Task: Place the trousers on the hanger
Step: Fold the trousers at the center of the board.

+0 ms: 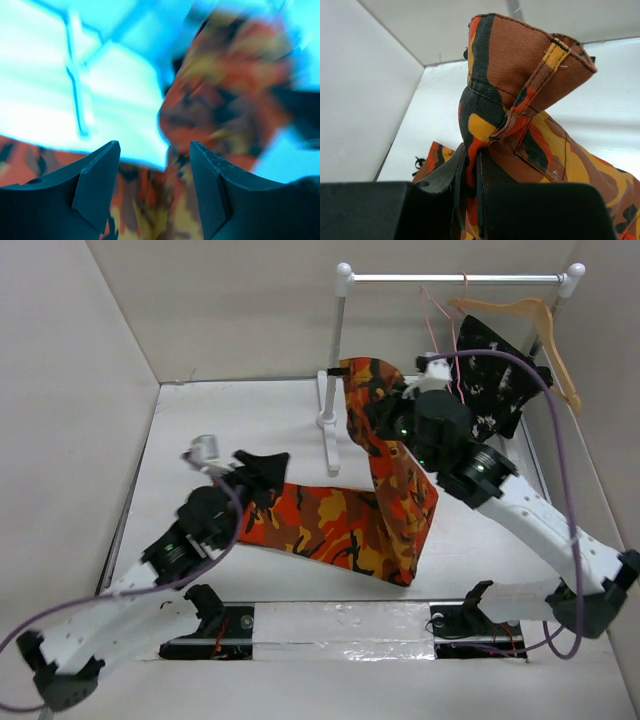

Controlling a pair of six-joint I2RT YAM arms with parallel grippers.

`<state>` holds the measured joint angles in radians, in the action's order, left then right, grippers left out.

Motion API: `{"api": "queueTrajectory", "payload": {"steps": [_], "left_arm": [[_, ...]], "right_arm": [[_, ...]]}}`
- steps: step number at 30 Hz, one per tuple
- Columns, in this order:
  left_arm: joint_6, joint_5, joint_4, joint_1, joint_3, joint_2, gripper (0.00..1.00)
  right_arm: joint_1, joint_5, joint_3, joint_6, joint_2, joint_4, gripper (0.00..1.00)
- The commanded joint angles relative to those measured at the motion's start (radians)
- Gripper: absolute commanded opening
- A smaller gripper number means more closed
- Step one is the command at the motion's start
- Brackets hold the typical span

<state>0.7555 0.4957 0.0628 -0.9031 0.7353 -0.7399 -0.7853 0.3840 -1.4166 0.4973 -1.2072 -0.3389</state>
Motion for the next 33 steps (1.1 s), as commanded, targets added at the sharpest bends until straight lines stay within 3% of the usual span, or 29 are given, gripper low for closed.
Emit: {"api": "queueTrajectory", "payload": {"steps": [1,5,8,10,11,14,16,20,22,24,26,28,30,32,33], "left_arm": [[-0.064,0.004,-0.214,0.078,0.007,0.178,0.56],[-0.061,0.084,-0.389,0.102,0.09,0.289,0.56],[-0.042,0.136,-0.425,0.102,0.104,0.37,0.56],[-0.022,0.176,-0.449,0.102,0.11,0.421,0.56],[-0.006,0.196,-0.472,0.102,0.11,0.444,0.58],[0.013,0.227,-0.544,0.102,0.121,0.455,0.7],[0.047,0.245,-0.577,0.102,0.122,0.461,0.71],[0.057,0.205,-0.497,0.102,0.032,0.47,0.71],[0.062,0.164,-0.453,0.102,-0.006,0.423,0.71],[0.067,0.114,-0.374,0.102,-0.063,0.337,0.71],[0.076,0.081,-0.292,0.102,-0.111,0.268,0.71],[0.081,0.037,-0.221,0.102,-0.151,0.163,0.71],[0.079,0.0,-0.117,0.102,-0.206,0.063,0.71],[0.076,-0.009,-0.034,0.081,-0.24,-0.002,0.7],[0.074,-0.002,-0.014,0.081,-0.25,-0.06,0.7]], "right_arm": [[-0.075,-0.01,-0.12,0.012,-0.118,0.212,0.0],[-0.181,0.018,-0.231,0.009,-0.328,0.264,0.0],[-0.276,0.023,-0.301,0.024,-0.539,0.317,0.0],[-0.324,0.003,-0.397,0.038,-0.665,0.314,0.2],[-0.363,-0.011,-0.445,0.046,-0.789,0.289,0.48],[-0.405,0.019,-0.605,0.072,-0.934,0.105,0.97],[-0.405,0.009,-0.546,0.093,-0.895,0.099,0.98],[-0.367,-0.003,-0.074,0.133,-0.587,0.384,0.93],[-0.336,0.028,0.173,0.164,-0.401,0.42,0.83],[-0.315,0.059,0.316,0.217,-0.278,0.403,0.31],[-0.266,0.101,0.516,0.272,-0.106,0.371,0.1],[-0.212,0.107,0.691,0.285,0.053,0.348,0.14],[-0.168,0.131,0.784,0.325,0.142,0.269,0.52],[-0.076,0.098,0.899,0.331,0.243,0.256,0.84],[-0.042,0.072,0.932,0.327,0.268,0.27,0.87]]}}
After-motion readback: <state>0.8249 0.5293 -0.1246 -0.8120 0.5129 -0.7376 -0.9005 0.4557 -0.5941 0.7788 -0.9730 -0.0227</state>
